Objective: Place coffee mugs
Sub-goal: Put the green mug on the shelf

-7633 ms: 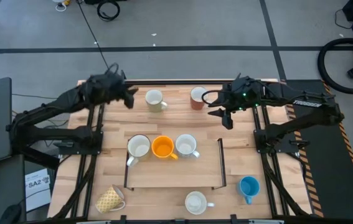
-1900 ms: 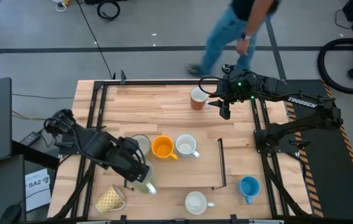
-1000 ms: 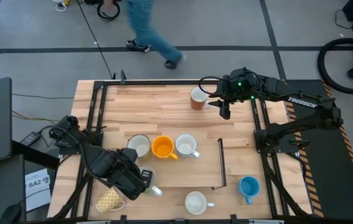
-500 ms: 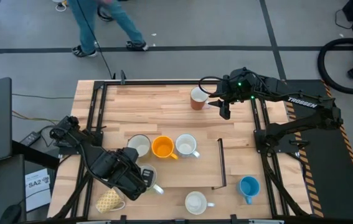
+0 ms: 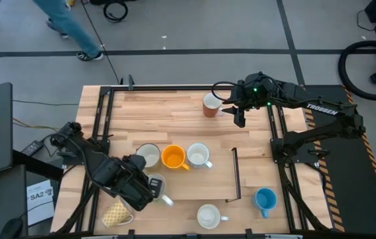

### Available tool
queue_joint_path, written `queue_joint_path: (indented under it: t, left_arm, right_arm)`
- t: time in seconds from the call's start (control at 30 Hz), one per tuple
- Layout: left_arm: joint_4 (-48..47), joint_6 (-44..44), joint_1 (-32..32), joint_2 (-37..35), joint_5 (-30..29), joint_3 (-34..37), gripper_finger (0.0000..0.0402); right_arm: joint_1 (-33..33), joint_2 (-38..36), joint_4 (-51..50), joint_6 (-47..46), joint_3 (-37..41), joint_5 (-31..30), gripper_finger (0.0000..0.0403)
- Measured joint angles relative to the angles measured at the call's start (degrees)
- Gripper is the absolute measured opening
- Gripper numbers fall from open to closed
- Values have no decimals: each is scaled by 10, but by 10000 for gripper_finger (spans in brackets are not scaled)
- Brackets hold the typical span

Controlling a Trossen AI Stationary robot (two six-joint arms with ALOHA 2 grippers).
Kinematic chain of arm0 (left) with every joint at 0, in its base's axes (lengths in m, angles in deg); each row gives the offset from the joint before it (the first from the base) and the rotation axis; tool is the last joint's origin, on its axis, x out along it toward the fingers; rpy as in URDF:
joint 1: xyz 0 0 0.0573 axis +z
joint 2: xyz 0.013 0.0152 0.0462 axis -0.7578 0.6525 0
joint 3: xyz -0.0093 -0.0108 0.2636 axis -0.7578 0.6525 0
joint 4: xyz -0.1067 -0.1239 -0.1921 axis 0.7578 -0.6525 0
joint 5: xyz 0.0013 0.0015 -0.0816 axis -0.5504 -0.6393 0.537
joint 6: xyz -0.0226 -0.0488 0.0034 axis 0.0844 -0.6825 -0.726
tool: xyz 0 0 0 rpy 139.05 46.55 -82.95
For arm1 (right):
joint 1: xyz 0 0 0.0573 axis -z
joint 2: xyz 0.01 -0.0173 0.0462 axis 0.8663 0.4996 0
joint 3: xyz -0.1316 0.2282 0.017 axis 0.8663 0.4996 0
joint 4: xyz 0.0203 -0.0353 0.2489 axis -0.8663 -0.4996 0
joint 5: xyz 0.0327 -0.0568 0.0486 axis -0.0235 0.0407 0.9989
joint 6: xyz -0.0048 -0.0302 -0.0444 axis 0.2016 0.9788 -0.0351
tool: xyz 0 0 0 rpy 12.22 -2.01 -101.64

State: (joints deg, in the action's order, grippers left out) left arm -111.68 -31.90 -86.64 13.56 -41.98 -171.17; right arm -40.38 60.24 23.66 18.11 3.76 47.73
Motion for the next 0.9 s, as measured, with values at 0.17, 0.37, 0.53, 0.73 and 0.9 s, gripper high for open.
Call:
queue_joint_path:
  t: [0.17,0.37,0.53,0.73,0.9]
  left_arm:
    - [2,-7,0,-44,7,61,33]
    - [2,-39,-1,-95,34,151,35]
    - [1,-37,-1,-101,32,151,36]
    - [2,-32,-1,-101,36,151,37]
    - [14,-34,-1,-101,38,151,44]
  right_arm:
    - [0,0,-1,0,0,0,156]
    - [0,0,-2,0,0,0,156]
    - [0,0,-2,-2,0,0,156]
    - [0,0,-2,-2,0,0,156]
    - [0,0,-2,-2,0,0,156]
